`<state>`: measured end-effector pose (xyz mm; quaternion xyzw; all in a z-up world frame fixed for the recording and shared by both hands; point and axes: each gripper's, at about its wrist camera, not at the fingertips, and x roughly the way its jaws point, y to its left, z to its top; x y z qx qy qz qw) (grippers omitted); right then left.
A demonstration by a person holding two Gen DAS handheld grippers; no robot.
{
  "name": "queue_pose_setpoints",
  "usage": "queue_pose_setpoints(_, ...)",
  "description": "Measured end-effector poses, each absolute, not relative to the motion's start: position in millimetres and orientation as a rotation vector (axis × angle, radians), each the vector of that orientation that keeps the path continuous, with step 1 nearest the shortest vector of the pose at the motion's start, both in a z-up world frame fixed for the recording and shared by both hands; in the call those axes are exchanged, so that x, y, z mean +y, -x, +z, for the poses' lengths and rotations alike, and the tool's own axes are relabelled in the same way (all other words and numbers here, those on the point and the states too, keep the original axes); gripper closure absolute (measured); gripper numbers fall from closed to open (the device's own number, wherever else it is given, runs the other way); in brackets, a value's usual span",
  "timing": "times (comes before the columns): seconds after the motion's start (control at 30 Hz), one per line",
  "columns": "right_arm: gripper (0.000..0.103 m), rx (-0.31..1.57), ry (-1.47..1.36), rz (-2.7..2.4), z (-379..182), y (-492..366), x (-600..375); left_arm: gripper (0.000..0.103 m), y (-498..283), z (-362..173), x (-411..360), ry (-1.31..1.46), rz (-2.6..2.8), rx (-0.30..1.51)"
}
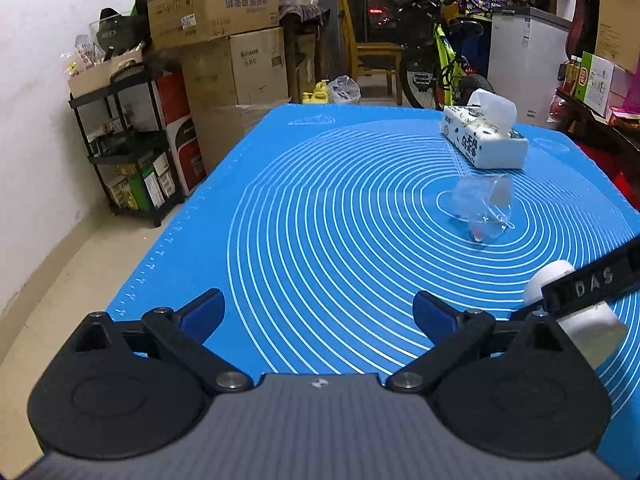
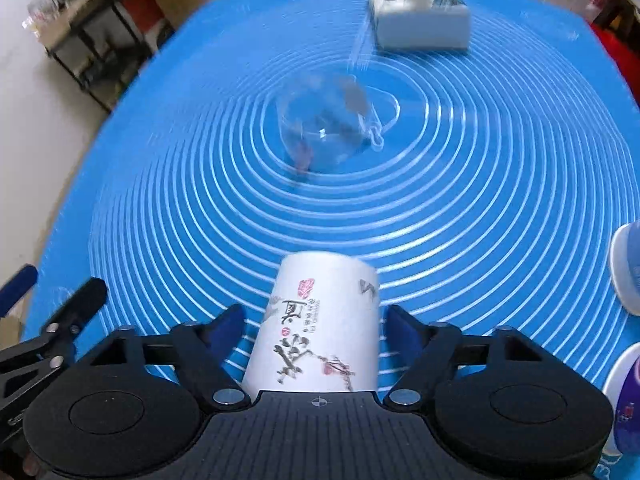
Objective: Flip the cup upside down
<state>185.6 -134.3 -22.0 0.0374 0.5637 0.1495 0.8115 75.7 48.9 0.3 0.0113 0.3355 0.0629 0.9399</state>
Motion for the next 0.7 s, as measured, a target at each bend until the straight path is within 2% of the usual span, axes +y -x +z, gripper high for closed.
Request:
queue_pose_setpoints(0.03,0.041,1.214,-0.060,0.326,-21.7,-185.8,-131.3,0.004,-75.4,-0.9,49.0,-0.025,0.125,0.685)
queue_pose_setpoints(0.13,0.043,1.169,-0.004,0.326,-18.4,-179.6,-129.2,0.004,-73.6,-4.2,49.4,-0.027,0.116,0.689)
queue_pose_setpoints(0.27,0.043,1.023,0.032,0.292,-9.2,-165.8,-135.5,0.004,-72.2,-5.1,49.2,-0.010,0.108,0.687)
queue_pose_setpoints(0.5,0.042,0.533,0.064,0.212,-4.8,-140.5,-154.8,0.004,-70.4,-4.0,43.5,0.005,0.099,0.672)
queue_pose_setpoints(0.7,0.042,0.478,0.136,0.205,-33.1,-128.8,-166.7,0.004,-69.7,-6.9,37.8,0.011,0.087,0.670)
